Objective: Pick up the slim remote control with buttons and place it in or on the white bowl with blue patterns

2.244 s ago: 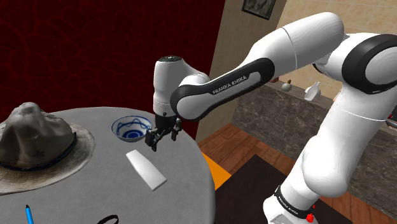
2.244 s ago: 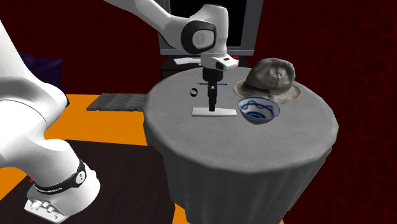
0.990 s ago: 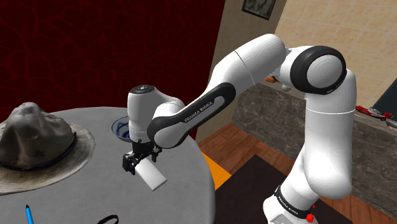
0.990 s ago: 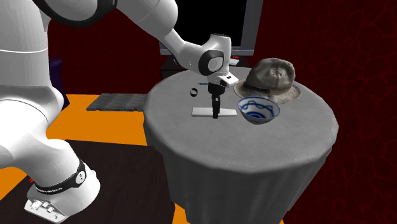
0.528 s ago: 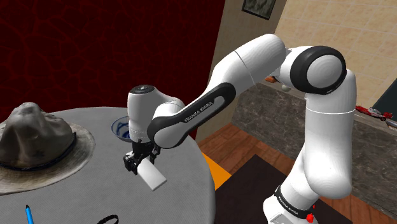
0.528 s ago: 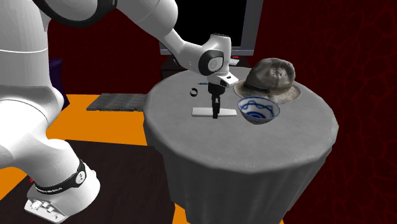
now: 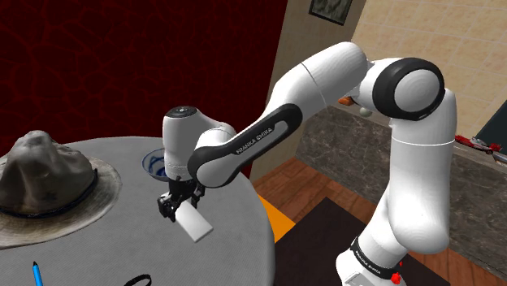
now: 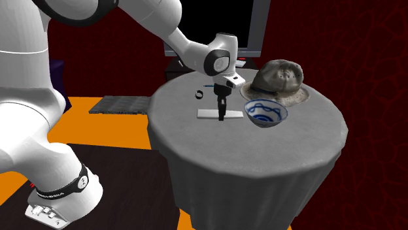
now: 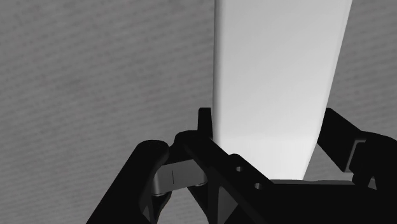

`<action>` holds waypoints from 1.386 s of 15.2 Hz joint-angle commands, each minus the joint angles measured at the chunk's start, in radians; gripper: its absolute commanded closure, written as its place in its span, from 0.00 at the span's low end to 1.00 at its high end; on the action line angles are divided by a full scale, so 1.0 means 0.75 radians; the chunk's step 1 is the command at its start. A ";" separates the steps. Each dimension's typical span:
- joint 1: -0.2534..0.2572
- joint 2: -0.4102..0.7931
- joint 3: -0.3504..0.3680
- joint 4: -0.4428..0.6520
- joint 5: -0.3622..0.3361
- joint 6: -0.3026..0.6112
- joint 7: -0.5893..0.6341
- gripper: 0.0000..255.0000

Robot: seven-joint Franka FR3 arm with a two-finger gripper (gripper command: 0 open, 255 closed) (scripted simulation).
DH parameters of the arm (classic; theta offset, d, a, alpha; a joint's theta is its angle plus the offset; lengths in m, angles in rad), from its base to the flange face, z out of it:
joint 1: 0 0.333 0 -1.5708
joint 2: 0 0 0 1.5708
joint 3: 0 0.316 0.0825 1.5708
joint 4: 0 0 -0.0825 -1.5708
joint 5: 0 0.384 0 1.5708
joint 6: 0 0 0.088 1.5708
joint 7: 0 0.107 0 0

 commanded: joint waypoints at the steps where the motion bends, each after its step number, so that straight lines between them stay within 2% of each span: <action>1: -0.006 -0.022 0.007 0.005 0.014 -0.025 -0.009 1.00; 21: -0.043 -0.213 0.056 0.135 0.133 -0.324 -0.088 1.00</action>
